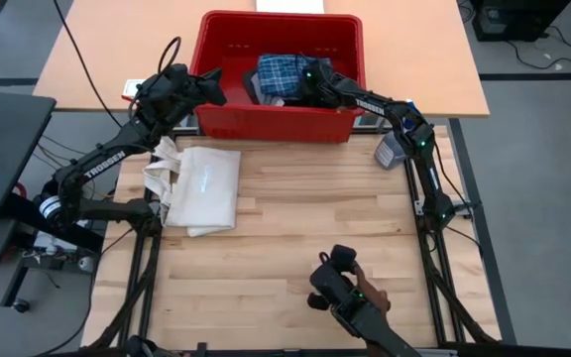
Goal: Sort clothes
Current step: Remove the blue pants from the red bin
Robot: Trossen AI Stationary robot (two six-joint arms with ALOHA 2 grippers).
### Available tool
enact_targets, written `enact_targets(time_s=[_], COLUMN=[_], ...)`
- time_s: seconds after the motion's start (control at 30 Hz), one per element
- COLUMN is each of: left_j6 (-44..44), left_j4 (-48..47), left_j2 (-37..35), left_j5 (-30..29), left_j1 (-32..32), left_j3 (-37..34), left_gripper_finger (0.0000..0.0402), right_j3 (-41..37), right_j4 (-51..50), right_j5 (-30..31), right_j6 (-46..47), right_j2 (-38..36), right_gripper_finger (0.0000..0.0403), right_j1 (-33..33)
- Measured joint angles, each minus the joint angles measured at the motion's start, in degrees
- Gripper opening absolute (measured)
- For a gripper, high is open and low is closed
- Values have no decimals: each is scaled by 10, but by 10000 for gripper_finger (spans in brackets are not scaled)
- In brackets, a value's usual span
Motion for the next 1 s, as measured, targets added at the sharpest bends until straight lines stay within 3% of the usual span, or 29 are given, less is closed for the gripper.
enact_targets(time_s=[0.3,0.4,0.6,0.77,1.0], left_j6=[-19,-19,-13,-11,-11], left_j4=[0,0,-2,-6,-6], left_j2=[0,0,0,0,0], left_j5=[0,0,0,0,0], left_j1=[0,0,0,0,0], left_j3=[0,0,0,0,0], left_gripper_finger=[34,34,34,34,34], right_j3=[-1,-1,-1,-1,-4], right_j4=[-31,-20,17,32,105], right_j5=[-10,-43,-42,-67,-118], right_j6=[46,72,99,100,74], right_j2=[-42,-66,-77,-72,-29], right_gripper_finger=[212,255,321,343,337], right_j1=[-2,-9,-27,-35,-38])
